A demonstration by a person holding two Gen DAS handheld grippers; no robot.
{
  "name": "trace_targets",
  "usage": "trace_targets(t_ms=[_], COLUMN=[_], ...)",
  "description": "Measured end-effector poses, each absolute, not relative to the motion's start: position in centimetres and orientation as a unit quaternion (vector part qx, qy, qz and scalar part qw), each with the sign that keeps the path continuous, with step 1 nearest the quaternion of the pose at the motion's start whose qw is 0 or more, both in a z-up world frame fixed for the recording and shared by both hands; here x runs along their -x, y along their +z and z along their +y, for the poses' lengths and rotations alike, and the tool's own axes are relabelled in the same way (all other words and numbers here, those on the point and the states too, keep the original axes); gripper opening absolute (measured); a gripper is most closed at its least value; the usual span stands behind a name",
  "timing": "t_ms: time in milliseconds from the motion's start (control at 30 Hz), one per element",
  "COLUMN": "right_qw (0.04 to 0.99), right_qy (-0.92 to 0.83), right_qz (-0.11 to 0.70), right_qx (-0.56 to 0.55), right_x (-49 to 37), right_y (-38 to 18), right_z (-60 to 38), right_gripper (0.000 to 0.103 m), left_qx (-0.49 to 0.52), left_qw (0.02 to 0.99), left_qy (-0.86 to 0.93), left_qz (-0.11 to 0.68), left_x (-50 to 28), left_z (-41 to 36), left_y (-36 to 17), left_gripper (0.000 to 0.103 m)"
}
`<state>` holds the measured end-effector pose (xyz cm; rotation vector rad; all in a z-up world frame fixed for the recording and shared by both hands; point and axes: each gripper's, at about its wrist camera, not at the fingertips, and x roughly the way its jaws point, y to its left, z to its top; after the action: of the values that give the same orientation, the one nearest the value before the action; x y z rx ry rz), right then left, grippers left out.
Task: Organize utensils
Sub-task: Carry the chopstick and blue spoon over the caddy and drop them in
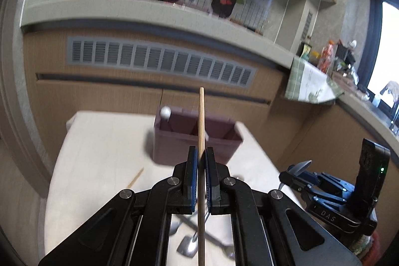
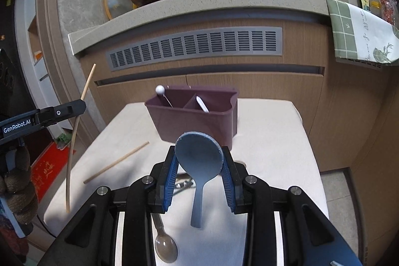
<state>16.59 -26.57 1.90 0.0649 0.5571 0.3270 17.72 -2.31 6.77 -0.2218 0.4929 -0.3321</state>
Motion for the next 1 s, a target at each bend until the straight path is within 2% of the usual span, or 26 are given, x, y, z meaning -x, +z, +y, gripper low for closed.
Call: trace_targets(t_ms=[133,233,300,400,500,733,1000], right_qw=[0.956,0.965,0.976,0.983,0.984,0.974,0.966], right_qy=[0.166,0.166,0.157,0.155,0.137,0.145,0.145], right_qz=[0.241,0.202,0.15,0.1,0.11,0.172,0.212], right_qx=[-0.018,-0.01,-0.007,0.01,0.033,0.0,0.004], right_x=[-17.8,-18.5,-18.9,-20.3,-23.5,-29.9,-32.7], right_y=[5.9,9.6,12.7,15.1,14.7,9.8,6.1], right_z=[-26.5,-26.3,-26.3,-25.8,-24.9,-25.1,-24.4], right_gripper=[0.03,0.03,0.03,0.03,0.03,0.03,0.03], left_qx=[0.109,0.114,0.121,0.126,0.12,0.144,0.136], left_qw=[0.961,0.971,0.976,0.979,0.982,0.978,0.976], left_qy=[-0.179,-0.183,-0.175,-0.163,-0.144,-0.137,-0.147], left_qz=[0.183,0.105,0.046,0.002,0.005,0.059,0.083], left_x=[-18.8,-19.9,-21.1,-23.5,-27.8,-34.3,-35.5], left_z=[-2.7,-3.0,-3.3,-3.9,-4.7,-4.5,-5.3], left_y=[11.1,14.3,15.5,15.4,13.4,8.0,5.0], left_gripper=[0.006,0.006,0.006,0.006,0.006,0.006,0.006])
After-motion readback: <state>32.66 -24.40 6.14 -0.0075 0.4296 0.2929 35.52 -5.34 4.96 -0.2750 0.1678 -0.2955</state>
